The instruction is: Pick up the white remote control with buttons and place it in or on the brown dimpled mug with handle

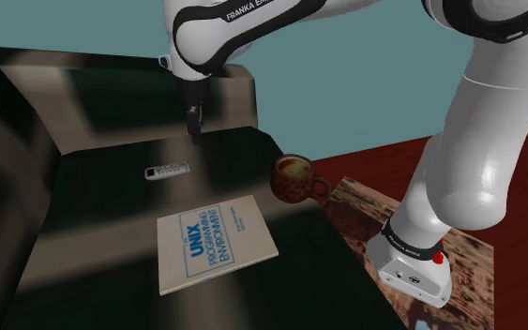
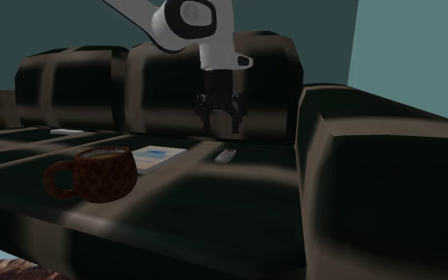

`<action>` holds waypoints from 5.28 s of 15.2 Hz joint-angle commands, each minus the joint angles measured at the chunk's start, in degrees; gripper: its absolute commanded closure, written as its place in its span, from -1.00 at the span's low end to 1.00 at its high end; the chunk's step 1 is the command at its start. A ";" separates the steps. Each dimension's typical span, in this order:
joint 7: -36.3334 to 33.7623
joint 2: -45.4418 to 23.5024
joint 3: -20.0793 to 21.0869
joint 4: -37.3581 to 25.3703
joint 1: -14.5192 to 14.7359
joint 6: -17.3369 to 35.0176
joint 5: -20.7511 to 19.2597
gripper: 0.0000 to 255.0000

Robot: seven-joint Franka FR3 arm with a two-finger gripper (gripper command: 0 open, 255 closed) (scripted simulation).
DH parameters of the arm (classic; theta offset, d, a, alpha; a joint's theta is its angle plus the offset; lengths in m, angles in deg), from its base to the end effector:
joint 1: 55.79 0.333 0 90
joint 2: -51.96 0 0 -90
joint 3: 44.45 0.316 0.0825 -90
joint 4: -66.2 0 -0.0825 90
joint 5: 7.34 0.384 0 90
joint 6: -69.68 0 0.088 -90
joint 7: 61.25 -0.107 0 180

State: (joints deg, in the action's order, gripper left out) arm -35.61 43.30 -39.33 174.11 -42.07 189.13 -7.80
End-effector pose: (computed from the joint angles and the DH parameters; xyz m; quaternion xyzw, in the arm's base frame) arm 0.5712 0.1924 0.4329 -0.9248 -0.3795 -0.0256 0.0016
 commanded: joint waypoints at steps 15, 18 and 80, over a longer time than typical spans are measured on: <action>4.96 -19.07 3.12 -13.57 4.63 4.53 -3.91 -1.00; 4.89 -19.69 3.06 -13.26 4.67 5.45 -4.02 -1.00; 9.86 18.46 2.92 10.95 1.98 -8.09 2.22 1.00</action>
State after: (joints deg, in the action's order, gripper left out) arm -26.38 59.02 -36.11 182.52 -39.93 181.24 -5.99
